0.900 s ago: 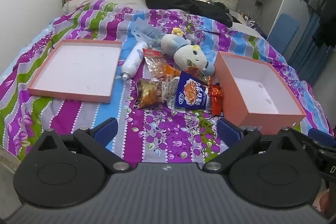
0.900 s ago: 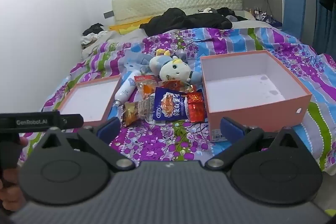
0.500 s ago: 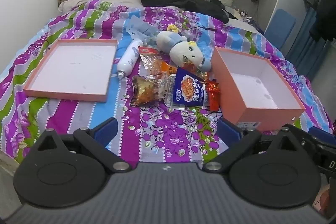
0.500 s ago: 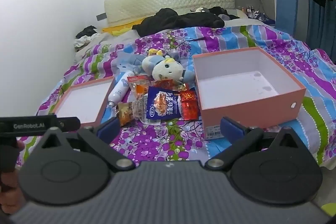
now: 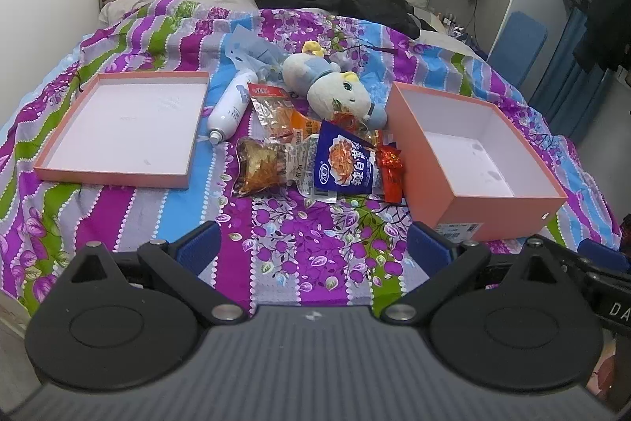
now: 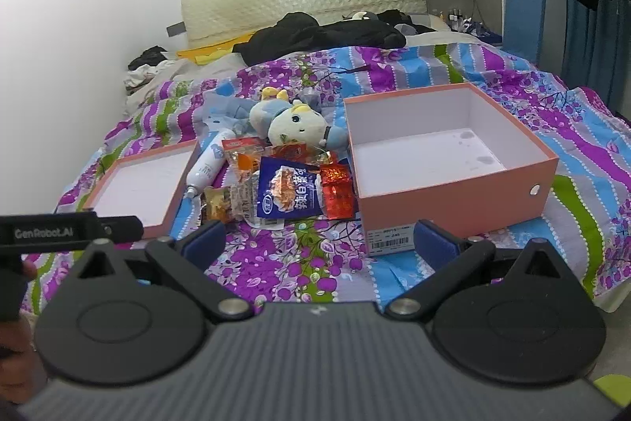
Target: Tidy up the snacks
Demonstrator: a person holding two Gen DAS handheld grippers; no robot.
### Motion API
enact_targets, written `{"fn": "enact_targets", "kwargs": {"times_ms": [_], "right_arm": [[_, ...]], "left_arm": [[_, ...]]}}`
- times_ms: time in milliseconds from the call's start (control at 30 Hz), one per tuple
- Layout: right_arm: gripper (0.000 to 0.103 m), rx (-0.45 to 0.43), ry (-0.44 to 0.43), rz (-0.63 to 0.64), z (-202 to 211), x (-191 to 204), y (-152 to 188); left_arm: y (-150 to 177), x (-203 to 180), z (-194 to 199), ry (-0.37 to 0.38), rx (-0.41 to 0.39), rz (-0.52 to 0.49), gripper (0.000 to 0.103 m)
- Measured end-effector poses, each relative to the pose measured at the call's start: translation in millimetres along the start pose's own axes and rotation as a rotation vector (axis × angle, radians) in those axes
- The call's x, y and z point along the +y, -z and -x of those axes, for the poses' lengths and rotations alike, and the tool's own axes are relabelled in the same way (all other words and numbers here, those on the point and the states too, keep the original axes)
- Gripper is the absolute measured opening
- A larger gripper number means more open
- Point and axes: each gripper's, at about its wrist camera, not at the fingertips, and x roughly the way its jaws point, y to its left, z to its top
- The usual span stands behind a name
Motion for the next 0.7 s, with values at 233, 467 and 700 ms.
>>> {"fn": "enact_targets", "kwargs": {"times_ms": [233, 467, 700], "right_arm": [[0.103, -0.005, 0.007, 0.0, -0.4, 0.2, 1.1], [0.103, -0.007, 0.01, 0.005, -1.5, 2.8, 1.0], [0.103, -0.006, 0.014, 0.005, -1.7, 2.5, 1.0]], "left_arm": [[0.3, 2.8, 1.2, -0.005, -0.005, -0.003, 0.102], [-0.4, 4.3, 3.4, -0.01, -0.007, -0.003, 0.102], [-1.5, 3.7, 4.4, -0.006, -0.008, -0.008, 0.102]]}}
